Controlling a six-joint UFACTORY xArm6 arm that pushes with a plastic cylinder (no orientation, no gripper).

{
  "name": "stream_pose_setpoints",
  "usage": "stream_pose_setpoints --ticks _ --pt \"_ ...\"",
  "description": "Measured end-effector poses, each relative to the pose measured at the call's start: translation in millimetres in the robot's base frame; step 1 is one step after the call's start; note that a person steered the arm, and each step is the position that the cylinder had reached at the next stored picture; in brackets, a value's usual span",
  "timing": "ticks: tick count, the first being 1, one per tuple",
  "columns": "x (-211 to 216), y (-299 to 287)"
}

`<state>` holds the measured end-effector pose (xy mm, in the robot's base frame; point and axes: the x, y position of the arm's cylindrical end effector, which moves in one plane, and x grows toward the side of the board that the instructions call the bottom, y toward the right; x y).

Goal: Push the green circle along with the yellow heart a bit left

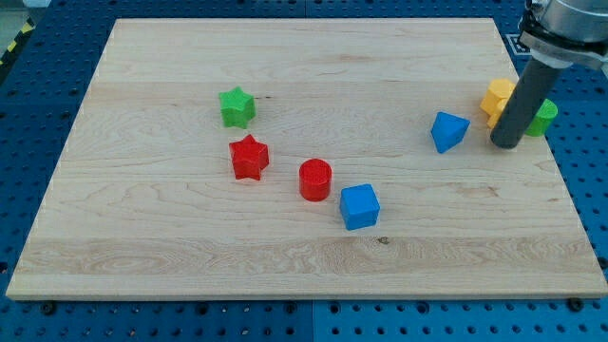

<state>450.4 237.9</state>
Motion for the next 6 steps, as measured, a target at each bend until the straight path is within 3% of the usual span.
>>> stream_pose_setpoints --ticks 1,6 --pt "23 -2" --pt "35 106"
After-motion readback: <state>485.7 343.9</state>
